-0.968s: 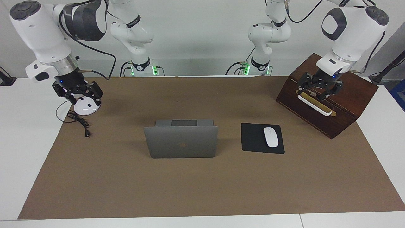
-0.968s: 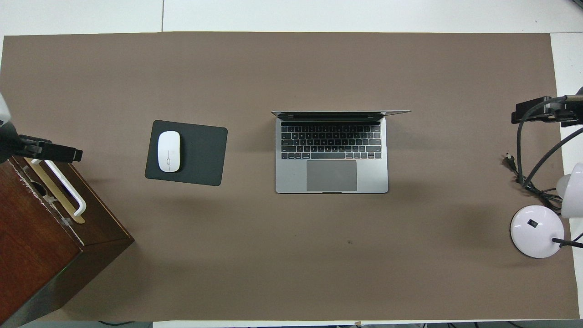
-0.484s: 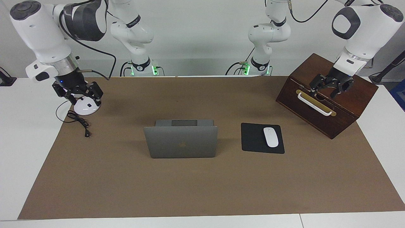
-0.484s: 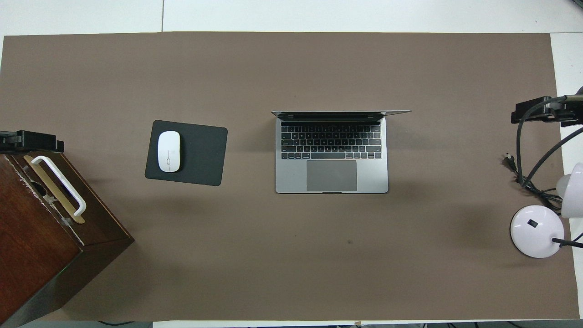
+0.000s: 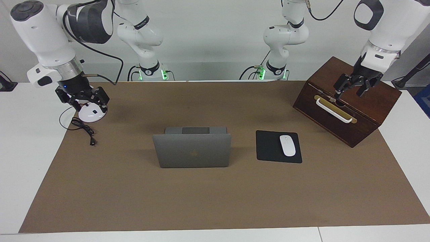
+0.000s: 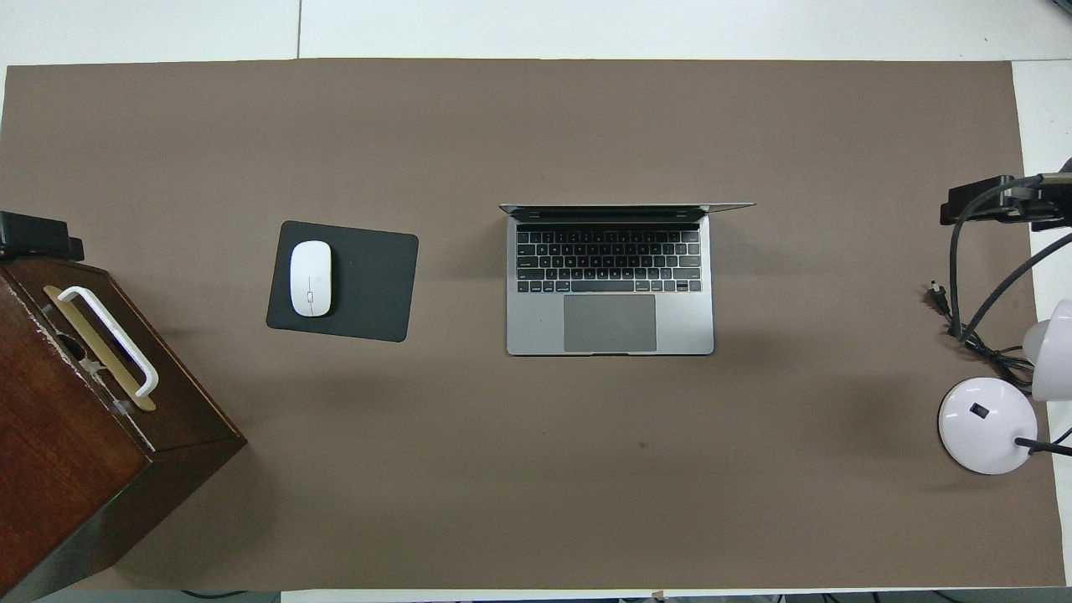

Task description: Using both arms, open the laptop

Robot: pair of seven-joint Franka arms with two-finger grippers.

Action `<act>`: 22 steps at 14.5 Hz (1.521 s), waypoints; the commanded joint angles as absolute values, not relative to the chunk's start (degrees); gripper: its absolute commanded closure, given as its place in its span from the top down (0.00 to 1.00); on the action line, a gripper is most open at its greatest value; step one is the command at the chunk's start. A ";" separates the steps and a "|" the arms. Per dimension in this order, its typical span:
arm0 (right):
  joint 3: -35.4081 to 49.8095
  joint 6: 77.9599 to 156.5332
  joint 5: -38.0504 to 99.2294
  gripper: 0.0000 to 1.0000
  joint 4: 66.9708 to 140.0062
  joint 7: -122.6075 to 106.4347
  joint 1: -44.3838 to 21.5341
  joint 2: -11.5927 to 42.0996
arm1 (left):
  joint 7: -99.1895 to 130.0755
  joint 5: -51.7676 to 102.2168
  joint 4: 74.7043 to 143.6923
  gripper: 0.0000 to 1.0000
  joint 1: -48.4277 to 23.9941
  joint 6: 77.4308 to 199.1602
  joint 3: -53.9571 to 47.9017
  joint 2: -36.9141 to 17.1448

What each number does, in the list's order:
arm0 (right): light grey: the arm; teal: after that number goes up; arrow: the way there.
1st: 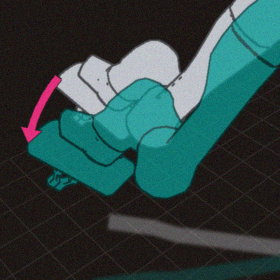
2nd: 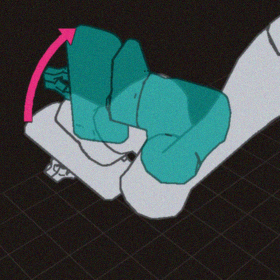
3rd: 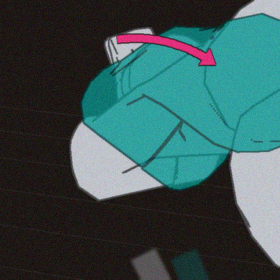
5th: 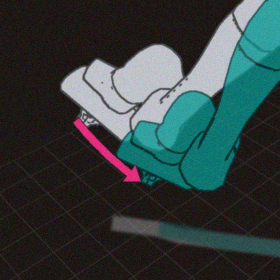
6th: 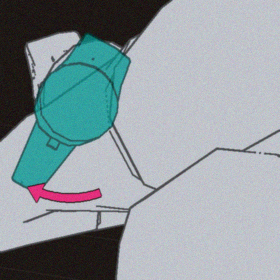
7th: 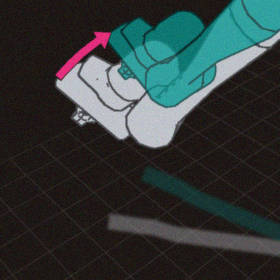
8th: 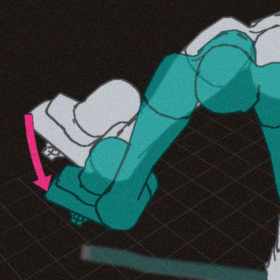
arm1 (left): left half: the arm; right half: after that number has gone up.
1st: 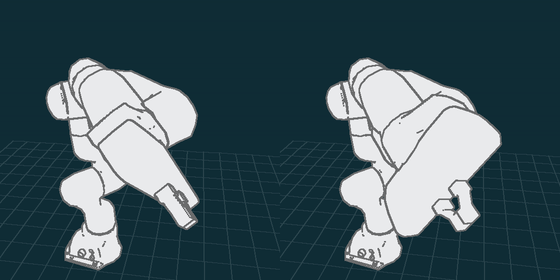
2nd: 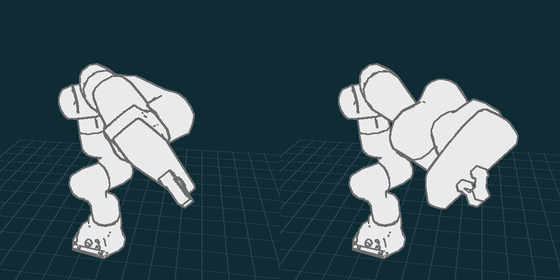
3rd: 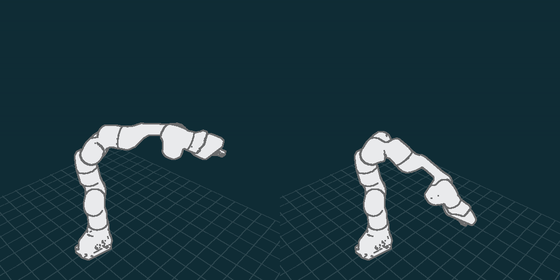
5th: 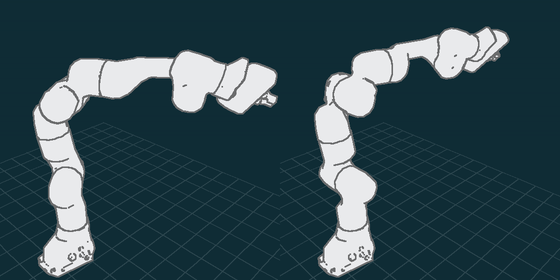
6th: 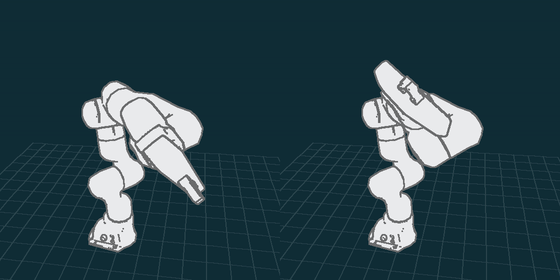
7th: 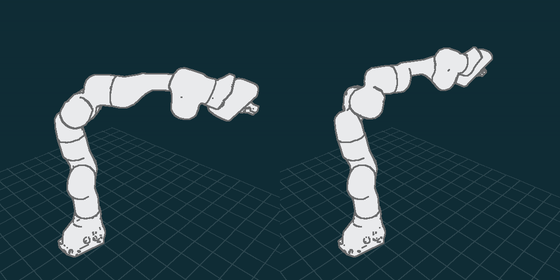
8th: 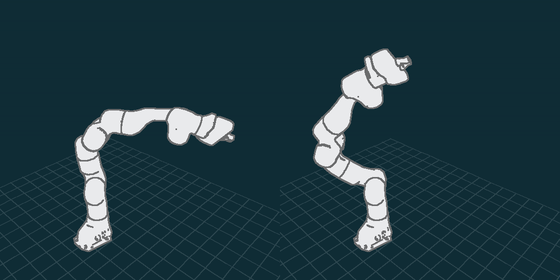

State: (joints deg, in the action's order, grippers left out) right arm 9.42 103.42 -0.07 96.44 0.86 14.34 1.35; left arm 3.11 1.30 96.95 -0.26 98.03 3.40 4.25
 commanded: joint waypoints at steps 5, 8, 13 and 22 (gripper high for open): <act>9.93 105.73 -0.09 1.00 98.26 1.31 14.41 0.26 | 13.16 3.50 87.63 1.00 -0.27 91.57 3.60 1.41; 9.93 105.65 -0.09 1.00 98.26 0.70 15.12 0.26 | 13.10 3.16 89.20 1.00 -0.70 94.65 3.60 2.10; 9.93 105.73 -0.09 1.00 98.35 1.41 14.24 0.26 | 10.29 2.81 92.54 1.00 -1.32 94.84 3.43 2.11; 9.93 106.96 -0.09 1.00 98.35 1.32 14.33 0.35 | 4.48 0.09 94.13 1.00 -2.20 92.98 3.08 2.29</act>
State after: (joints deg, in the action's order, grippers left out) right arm 9.52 105.60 -0.07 96.84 0.93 13.85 1.35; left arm 5.96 1.38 93.77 -1.50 92.74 2.65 1.61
